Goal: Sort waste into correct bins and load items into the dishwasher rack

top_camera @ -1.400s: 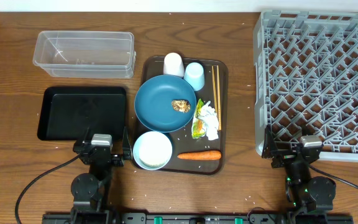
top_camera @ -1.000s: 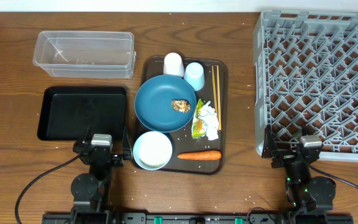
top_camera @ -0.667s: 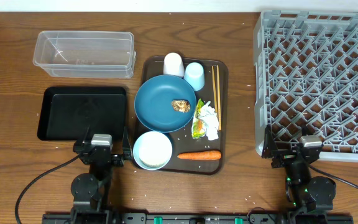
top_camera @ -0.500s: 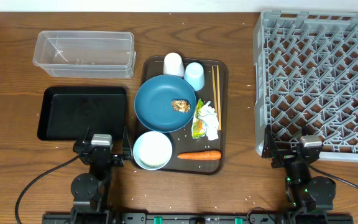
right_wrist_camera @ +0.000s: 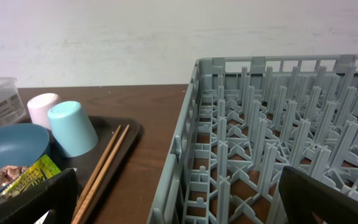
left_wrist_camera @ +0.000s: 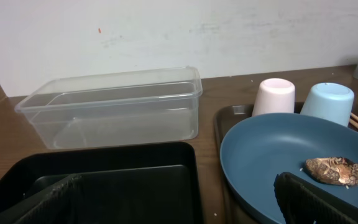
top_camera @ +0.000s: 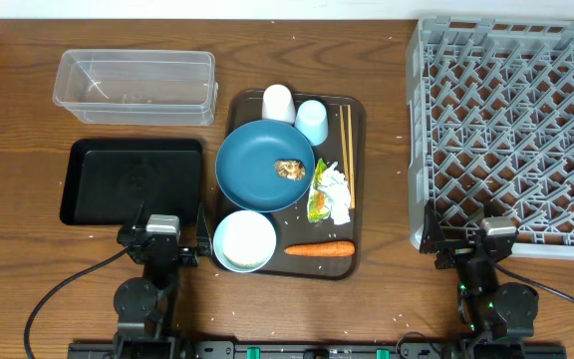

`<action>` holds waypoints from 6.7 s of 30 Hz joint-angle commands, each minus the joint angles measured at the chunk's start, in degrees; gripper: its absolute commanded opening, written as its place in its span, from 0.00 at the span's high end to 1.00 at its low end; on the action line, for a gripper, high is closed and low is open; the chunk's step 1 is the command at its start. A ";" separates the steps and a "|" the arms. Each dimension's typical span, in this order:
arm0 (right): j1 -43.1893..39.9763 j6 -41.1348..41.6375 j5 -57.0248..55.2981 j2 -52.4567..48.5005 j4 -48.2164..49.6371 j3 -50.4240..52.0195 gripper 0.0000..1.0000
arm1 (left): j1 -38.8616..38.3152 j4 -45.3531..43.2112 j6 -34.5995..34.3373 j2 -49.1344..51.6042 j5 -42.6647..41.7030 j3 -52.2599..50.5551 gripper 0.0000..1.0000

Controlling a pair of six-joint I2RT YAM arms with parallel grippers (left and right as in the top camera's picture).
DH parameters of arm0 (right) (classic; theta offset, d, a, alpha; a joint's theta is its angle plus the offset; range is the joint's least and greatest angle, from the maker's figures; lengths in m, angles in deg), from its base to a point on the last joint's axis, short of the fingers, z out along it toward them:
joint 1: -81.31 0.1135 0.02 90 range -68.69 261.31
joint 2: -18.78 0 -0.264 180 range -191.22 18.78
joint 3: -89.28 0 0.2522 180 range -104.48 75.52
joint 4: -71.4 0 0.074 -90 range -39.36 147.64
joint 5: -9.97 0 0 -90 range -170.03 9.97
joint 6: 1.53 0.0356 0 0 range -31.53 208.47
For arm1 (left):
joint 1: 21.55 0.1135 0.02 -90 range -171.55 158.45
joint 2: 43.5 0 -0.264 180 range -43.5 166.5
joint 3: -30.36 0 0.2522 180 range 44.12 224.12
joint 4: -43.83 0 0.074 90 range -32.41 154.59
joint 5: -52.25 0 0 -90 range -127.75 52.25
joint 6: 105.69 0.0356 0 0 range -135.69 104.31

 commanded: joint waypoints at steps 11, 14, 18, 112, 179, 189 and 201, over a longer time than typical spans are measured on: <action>-0.59 -0.35 -0.22 -0.07 -0.17 0.09 0.01 | -0.13 2.21 0.37 0.00 -0.94 -0.79 0.02; -0.59 -0.35 -0.20 -0.07 -0.17 0.09 0.01 | -0.13 1.40 -8.94 0.00 -9.29 -0.74 0.02; -0.59 -0.35 -0.22 -0.07 -0.17 0.09 0.01 | -0.13 0.76 -28.39 0.00 -24.81 -0.74 0.02; -0.59 -0.35 -0.22 -0.07 -0.17 0.09 0.01 | -40.13 47.56 -41.83 85.31 0.98 54.36 0.05; -0.59 -0.35 -0.22 -0.07 -0.17 0.09 0.01 | -40.89 31.30 -50.07 86.82 9.57 42.91 0.58; -0.59 -0.35 -0.20 -0.07 -0.17 0.09 0.01 | -40.89 31.30 -50.07 86.86 9.53 42.91 0.81; -0.59 -0.35 -0.22 -0.07 -0.17 0.09 0.01 | -40.89 31.32 -50.10 86.86 9.53 42.91 0.94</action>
